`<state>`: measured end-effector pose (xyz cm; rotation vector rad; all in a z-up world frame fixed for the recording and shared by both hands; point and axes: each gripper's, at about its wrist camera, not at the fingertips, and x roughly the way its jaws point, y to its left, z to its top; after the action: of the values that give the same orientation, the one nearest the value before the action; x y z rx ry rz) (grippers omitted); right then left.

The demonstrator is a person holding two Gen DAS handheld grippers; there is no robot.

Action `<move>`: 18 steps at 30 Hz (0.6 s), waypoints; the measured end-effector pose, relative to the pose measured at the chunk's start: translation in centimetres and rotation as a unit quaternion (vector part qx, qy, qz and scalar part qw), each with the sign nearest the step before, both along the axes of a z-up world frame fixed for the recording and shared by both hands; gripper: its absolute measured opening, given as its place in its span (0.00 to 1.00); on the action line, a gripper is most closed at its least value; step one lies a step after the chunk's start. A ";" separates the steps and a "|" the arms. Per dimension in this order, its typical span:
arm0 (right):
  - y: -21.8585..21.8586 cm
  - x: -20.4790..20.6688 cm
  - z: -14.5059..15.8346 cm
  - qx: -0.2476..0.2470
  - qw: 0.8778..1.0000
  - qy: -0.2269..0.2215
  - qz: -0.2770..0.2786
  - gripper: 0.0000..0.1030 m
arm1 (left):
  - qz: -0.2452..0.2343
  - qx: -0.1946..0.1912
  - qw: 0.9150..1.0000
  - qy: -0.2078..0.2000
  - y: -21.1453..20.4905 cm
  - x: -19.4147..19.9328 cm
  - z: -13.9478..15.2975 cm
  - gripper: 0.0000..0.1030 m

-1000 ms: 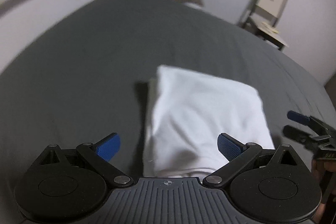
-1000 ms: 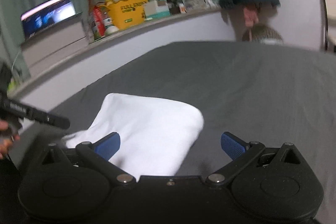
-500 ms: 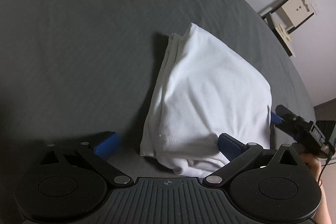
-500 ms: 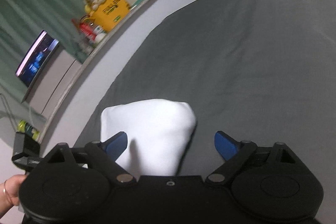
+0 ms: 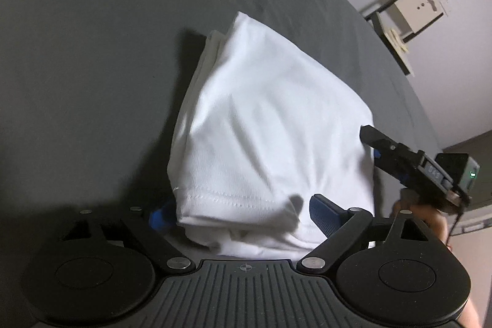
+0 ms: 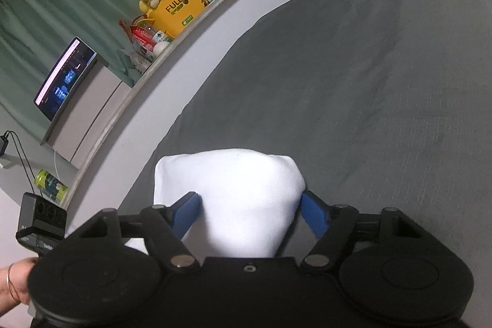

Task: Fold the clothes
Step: 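Grasp the folded shirt end with the right tool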

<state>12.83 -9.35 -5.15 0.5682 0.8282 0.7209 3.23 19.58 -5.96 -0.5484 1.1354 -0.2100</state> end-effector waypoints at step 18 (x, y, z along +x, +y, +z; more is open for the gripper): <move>-5.5 -0.4 5.4 0.009 0.991 -0.068 -0.114 0.37 | -0.092 0.131 0.975 -0.152 -9.0 5.4 8.5 0.31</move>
<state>12.46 -14.87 0.20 0.6123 0.6187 0.5518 8.60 10.61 2.55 -0.1678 0.8957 -0.2878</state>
